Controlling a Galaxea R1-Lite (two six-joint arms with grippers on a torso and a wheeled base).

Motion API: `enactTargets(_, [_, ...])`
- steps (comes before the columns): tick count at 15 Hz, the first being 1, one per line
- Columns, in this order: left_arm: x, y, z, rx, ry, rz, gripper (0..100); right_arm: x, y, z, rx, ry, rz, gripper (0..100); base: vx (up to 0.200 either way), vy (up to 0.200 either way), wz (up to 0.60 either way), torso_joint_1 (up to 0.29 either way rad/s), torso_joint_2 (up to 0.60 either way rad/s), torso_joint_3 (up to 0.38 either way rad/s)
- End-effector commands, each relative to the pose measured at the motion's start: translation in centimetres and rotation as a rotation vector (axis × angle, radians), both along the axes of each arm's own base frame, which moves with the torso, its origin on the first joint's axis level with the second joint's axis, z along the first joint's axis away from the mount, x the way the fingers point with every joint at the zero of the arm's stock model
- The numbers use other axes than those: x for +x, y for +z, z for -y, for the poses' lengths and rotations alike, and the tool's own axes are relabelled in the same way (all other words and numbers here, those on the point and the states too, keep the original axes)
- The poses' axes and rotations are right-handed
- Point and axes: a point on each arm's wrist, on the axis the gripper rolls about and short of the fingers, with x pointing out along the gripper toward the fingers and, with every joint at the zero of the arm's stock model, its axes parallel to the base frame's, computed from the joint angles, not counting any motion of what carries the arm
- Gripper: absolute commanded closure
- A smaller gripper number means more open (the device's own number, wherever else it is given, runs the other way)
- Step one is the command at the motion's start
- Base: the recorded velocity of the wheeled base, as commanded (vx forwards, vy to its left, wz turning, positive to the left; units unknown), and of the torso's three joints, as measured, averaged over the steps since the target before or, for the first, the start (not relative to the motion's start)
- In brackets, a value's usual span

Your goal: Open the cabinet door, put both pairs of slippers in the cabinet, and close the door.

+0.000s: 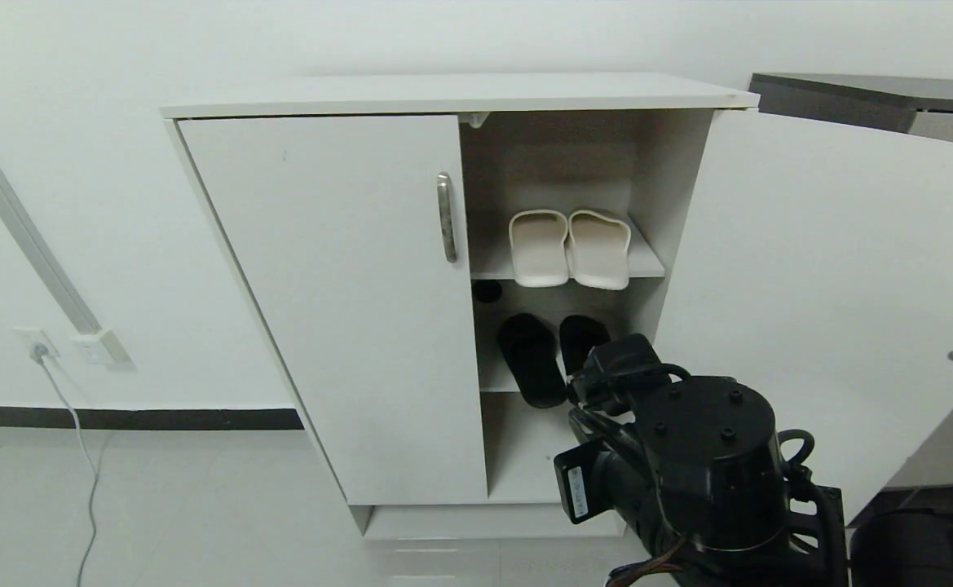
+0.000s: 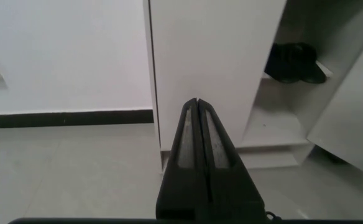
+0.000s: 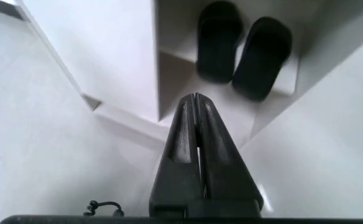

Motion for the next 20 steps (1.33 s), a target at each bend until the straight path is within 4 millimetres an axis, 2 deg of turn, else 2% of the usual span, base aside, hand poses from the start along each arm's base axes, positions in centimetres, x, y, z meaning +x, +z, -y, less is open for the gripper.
enactTargets(1, [0.00,0.01,0.00,0.000,0.000,0.001,100,0.11,-0.11,-0.03,-0.001,-0.003,-0.001,100,-0.200,0.000,0.00,0.002,0.00,-0.002])
enactTargets(2, [0.00,0.01,0.00,0.000,0.001,0.001,100,0.11,-0.10,-0.04,0.001,-0.001,0.000,100,-0.200,0.000,0.00,-0.002,0.00,0.007])
enactTargets(20, [0.00,0.01,0.00,0.000,0.001,0.001,100,0.39,-0.20,0.14,-0.003,-0.012,-0.003,100,0.000,0.000,0.00,0.000,0.00,0.000])
